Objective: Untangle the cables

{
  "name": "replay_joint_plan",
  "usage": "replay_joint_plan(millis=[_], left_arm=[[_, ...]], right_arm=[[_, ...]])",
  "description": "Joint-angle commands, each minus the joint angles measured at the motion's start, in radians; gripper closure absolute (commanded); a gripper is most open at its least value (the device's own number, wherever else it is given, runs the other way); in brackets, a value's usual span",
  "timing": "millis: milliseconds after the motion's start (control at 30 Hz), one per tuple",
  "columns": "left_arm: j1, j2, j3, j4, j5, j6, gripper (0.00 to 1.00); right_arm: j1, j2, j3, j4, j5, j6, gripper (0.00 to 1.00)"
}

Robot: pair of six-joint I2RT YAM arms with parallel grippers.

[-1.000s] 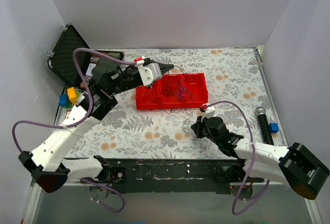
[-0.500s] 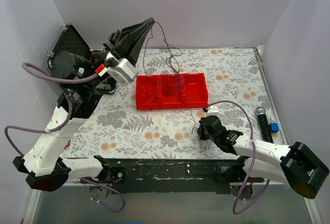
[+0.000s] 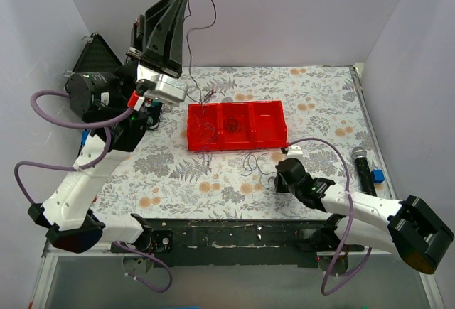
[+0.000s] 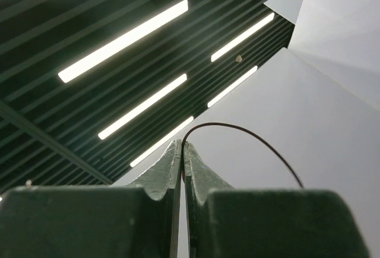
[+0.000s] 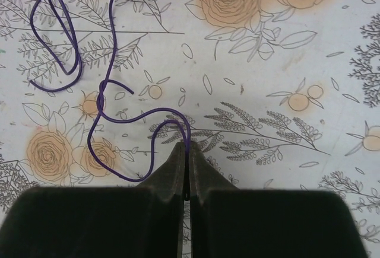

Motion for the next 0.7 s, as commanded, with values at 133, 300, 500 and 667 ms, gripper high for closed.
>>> replay_joint_plan(millis=[133, 300, 500, 667], left_arm=[[-0.005, -0.077, -0.13, -0.005, -0.022, 0.001, 0.99], [-0.004, -0.096, -0.175, -0.037, 0.029, -0.006, 0.98], [-0.005, -0.127, -0.23, -0.115, 0.092, -0.02, 0.98], [-0.007, -0.141, -0.27, -0.128, 0.119, -0.031, 0.97]], right_arm=[[0.002, -0.159, 0.017, -0.12, 0.061, -0.029, 0.99], [0.002, -0.286, 0.059, -0.025, 0.013, -0.159, 0.9], [0.0, -0.377, 0.134, 0.115, -0.123, -0.291, 0.31], [0.0, -0.349, 0.215, 0.183, -0.255, -0.323, 0.15]])
